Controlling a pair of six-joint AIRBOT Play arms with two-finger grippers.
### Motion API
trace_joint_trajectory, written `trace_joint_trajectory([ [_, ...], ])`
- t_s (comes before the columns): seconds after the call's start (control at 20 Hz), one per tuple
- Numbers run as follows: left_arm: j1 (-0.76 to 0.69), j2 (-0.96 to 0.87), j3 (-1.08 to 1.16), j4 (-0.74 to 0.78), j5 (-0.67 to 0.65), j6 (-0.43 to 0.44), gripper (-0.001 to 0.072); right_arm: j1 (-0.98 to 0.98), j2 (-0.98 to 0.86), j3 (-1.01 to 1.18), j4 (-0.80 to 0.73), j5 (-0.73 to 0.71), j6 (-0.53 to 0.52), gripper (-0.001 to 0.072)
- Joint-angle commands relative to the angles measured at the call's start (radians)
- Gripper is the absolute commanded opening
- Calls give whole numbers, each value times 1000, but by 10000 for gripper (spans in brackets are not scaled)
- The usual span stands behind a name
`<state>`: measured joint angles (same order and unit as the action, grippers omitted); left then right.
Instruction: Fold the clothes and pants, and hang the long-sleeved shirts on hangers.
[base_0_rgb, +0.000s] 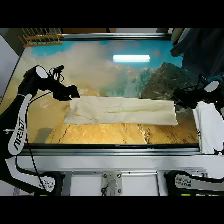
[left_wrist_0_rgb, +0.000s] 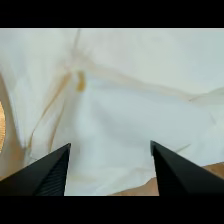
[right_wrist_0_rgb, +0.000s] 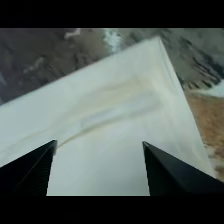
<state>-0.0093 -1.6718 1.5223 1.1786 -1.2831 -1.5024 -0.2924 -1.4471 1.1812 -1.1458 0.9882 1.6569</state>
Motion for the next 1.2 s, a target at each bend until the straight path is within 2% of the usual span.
trace_joint_trajectory([
  [0.0,2,-10,82,-2,3,-27,481,-32,1,9,193,-55,-168,619],
  [0.1,3,29,85,-2,-2,-32,265,-100,6,9,188,19,-251,618],
  [0.2,-19,64,85,-2,-23,-32,15,-185,-2,-2,142,116,-322,618],
  [0.3,-61,82,85,-3,-23,-32,7,-264,-26,-22,85,176,-378,618],
  [0.5,-179,71,86,-3,5,-33,6,-342,-122,-62,92,192,-440,618],
  [0.8,-341,5,86,-3,129,-94,7,-279,-261,-61,274,222,-536,618],
  [0.95,-386,-26,86,-4,171,-117,7,-219,-285,-61,303,223,-536,613],
  [1.0,-398,-37,87,-6,187,-124,7,-201,-286,-61,303,221,-537,569],
  [1.1,-415,-61,88,-75,225,-125,7,-167,-286,-61,318,221,-573,240],
  [1.15,-417,-76,88,-117,249,-125,7,-158,-286,-60,322,221,-574,135],
])
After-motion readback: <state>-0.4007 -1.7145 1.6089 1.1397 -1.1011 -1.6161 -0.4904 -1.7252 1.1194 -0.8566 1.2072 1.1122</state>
